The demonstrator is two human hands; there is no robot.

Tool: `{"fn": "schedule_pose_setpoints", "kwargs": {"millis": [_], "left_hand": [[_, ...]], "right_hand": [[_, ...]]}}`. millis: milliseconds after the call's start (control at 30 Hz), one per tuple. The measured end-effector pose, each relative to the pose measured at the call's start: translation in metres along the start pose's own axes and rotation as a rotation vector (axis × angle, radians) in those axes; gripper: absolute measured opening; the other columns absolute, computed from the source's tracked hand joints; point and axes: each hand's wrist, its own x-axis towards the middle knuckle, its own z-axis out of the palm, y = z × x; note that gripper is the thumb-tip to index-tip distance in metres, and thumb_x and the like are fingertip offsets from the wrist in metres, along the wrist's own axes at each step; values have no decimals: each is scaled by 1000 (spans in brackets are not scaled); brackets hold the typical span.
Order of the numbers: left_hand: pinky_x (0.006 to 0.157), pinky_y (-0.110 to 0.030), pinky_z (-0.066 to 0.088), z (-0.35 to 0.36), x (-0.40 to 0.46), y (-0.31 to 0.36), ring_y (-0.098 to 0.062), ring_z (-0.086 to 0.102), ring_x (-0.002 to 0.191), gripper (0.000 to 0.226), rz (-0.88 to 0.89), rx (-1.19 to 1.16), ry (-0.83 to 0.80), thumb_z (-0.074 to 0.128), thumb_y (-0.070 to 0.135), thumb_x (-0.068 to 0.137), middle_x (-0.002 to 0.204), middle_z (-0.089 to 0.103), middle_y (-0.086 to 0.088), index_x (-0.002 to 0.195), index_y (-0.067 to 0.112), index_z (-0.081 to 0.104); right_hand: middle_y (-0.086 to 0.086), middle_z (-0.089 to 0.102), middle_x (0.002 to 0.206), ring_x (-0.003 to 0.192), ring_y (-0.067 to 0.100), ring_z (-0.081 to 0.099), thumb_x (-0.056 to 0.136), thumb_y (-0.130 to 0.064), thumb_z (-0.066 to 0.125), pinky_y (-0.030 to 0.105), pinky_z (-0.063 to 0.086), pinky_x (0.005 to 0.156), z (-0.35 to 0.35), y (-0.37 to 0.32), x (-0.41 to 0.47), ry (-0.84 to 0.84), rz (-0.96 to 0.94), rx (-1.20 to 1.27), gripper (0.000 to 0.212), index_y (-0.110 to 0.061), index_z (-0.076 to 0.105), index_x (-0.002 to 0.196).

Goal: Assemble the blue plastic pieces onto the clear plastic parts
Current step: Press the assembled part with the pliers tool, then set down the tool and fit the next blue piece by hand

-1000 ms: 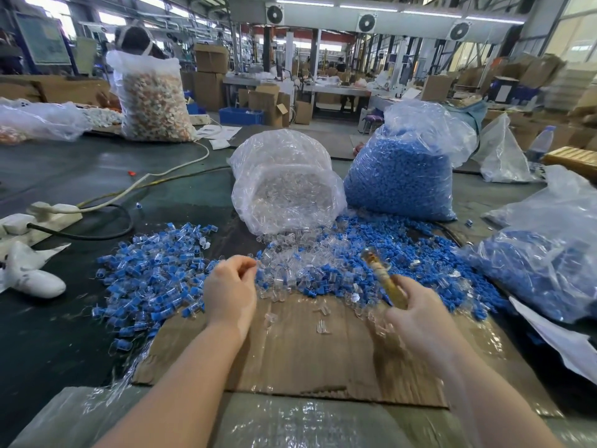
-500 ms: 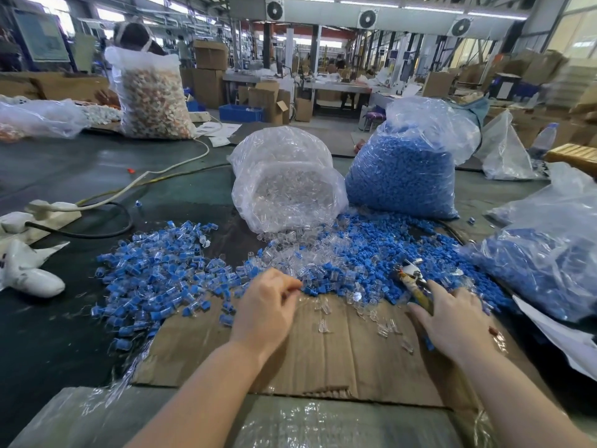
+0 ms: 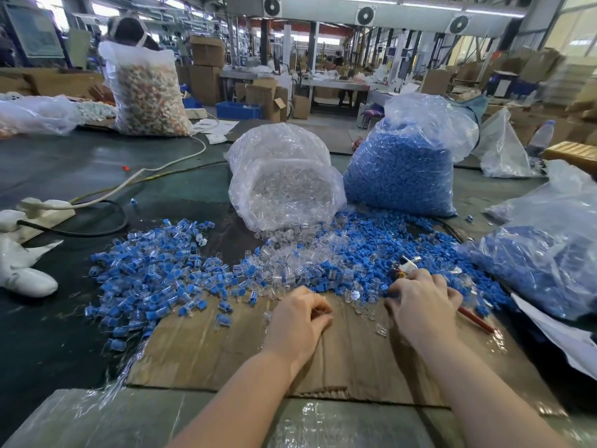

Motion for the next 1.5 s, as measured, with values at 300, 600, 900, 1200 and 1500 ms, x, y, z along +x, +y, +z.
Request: {"fn": "schedule_pose_setpoints", "kwargs": {"millis": [300, 600, 900, 1200, 1500], "left_hand": [[76, -8, 44, -2, -2, -4, 3, 53, 78, 9, -52, -111, 108, 67, 16, 83, 87, 53, 17, 91, 18, 68], [65, -11, 48, -5, -2, -8, -2, 60, 71, 23, -183, -349, 124, 64, 10, 85, 76, 65, 8, 79, 32, 61], [70, -29, 56, -2, -3, -11, -15, 66, 72, 21, -225, -481, 113, 62, 9, 86, 73, 67, 2, 80, 29, 62], [62, -13, 51, -4, -4, -7, -4, 65, 68, 25, -213, -441, 109, 60, 5, 87, 75, 66, 3, 81, 29, 59], [59, -11, 49, -5, -5, -5, -1, 64, 66, 23, -217, -456, 85, 59, 4, 87, 74, 66, 2, 80, 26, 59]], "right_hand": [[-2, 57, 102, 97, 17, 48, 95, -26, 47, 30, 40, 85, -6, -15, -2, 117, -64, 148, 13, -18, 57, 98], [1, 69, 95, 92, 20, 58, 88, -11, 59, 24, 37, 80, 9, -66, -42, 124, -168, 653, 16, -13, 70, 100], [-6, 66, 73, 72, 13, 59, 85, -22, 66, 23, 38, 65, 16, -62, -47, 184, -85, 803, 6, -18, 66, 81], [-11, 57, 65, 62, 7, 49, 85, -24, 66, 22, 33, 59, 18, -62, -48, 229, -102, 837, 11, -17, 63, 78], [-7, 59, 66, 62, 9, 50, 86, -24, 64, 29, 43, 61, 17, -62, -49, 191, -125, 894, 11, -16, 62, 79]]}}
